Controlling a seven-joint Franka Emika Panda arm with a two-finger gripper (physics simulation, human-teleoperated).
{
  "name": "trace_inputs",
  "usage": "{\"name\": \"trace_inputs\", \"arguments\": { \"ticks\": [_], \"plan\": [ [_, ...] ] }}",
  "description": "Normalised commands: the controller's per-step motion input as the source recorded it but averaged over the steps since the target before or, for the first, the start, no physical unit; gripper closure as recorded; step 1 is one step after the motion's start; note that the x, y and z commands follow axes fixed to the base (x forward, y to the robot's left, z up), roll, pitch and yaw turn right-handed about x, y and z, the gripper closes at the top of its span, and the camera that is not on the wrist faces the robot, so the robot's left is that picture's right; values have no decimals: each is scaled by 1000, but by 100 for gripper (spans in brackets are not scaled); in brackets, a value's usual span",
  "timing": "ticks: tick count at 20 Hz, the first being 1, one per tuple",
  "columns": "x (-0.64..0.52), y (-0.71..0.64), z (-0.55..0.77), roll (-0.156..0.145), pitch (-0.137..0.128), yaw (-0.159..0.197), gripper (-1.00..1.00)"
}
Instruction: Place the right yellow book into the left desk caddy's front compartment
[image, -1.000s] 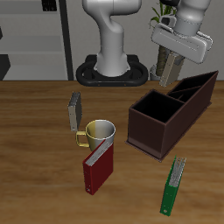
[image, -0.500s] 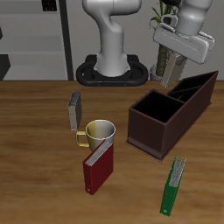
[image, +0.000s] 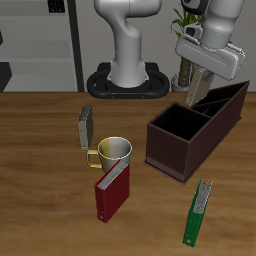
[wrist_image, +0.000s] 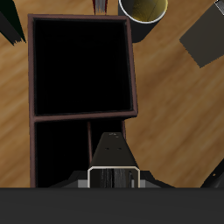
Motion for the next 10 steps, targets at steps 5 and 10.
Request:
{"name": "trace_inputs", "arguments": {
  "ticks": [5,10],
  "plan": [
    [86,30,-126,10,14,7,100],
    [63,40,-165,23,23,-1,100]
  ]
}}
